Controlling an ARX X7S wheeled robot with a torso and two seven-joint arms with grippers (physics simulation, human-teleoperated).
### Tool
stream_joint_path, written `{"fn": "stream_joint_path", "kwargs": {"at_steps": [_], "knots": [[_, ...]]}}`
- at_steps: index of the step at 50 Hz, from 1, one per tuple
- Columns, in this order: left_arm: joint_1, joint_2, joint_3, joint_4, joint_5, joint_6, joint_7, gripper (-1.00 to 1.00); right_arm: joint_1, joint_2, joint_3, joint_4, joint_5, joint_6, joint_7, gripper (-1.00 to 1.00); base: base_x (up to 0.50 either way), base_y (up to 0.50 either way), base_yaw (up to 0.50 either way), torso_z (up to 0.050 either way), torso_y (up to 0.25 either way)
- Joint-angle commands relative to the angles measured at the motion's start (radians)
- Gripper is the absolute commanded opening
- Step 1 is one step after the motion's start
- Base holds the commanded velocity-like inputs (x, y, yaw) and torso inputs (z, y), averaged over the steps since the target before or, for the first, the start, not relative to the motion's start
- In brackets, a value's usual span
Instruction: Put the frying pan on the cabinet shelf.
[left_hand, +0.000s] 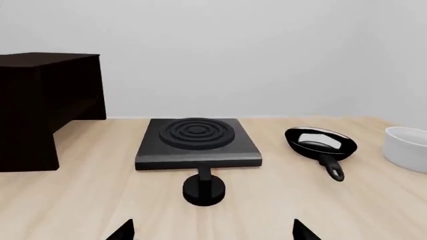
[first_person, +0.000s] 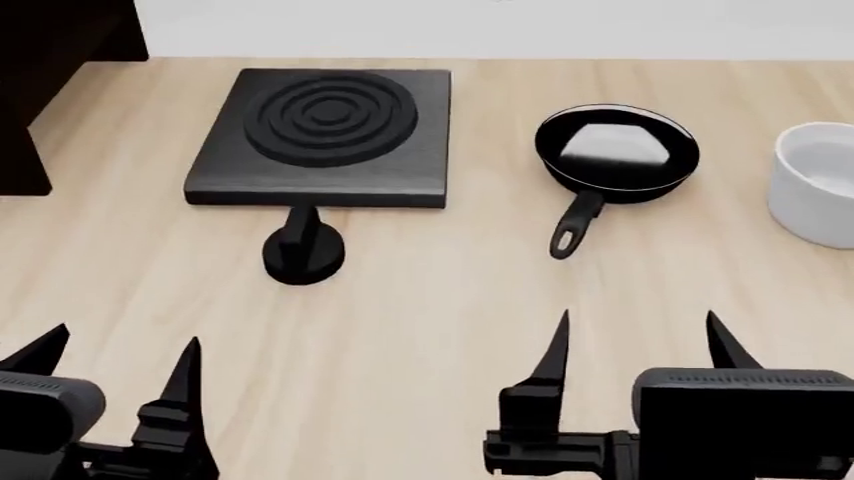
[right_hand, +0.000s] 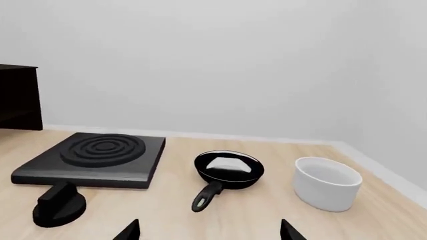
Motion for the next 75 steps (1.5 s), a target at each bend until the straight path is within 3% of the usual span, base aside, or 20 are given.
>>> {"fn": "stream_joint_path", "kwargs": {"at_steps": [1,8,18,58,68,75], "knots": [[0.003,0.024,-0.042,0.017,-0.006,-0.012,0.007,1.00,-0.011,-0.017,0.043,0.008,0.006,-0.006,-0.025,1.00,0.45,0.35,0.00,0.000,0.000],[0.002,0.021,-0.042,0.021,-0.015,-0.017,0.003,1.00,-0.021,0.031,-0.017,0.027,-0.053,-0.053,-0.009,1.00,0.46,0.33,0.00,0.000,0.000],[-0.010,0.019,-0.044,0.052,-0.034,-0.051,-0.017,1.00,-0.010,0.011,0.029,0.004,-0.004,-0.021,-0.016,1.00,0.50,0.21,0.00,0.000,0.000],[0.018,-0.009,-0.065,0.033,-0.053,0.007,-0.032,1.00,-0.034,0.043,-0.027,0.042,-0.025,-0.082,0.006,1.00,0.50,0.00,0.00,0.000,0.000],[0.010,-0.004,-0.091,0.033,-0.076,-0.002,-0.044,1.00,0.024,0.025,-0.006,0.079,-0.032,0.028,0.059,1.00,0.19,0.00,0.00,0.000,0.000],[-0.087,-0.004,-0.136,-0.053,-0.097,-0.051,-0.068,1.00,0.105,0.043,-0.078,0.152,-0.072,0.125,0.091,1.00,0.00,0.00,0.00,0.000,0.000]]}}
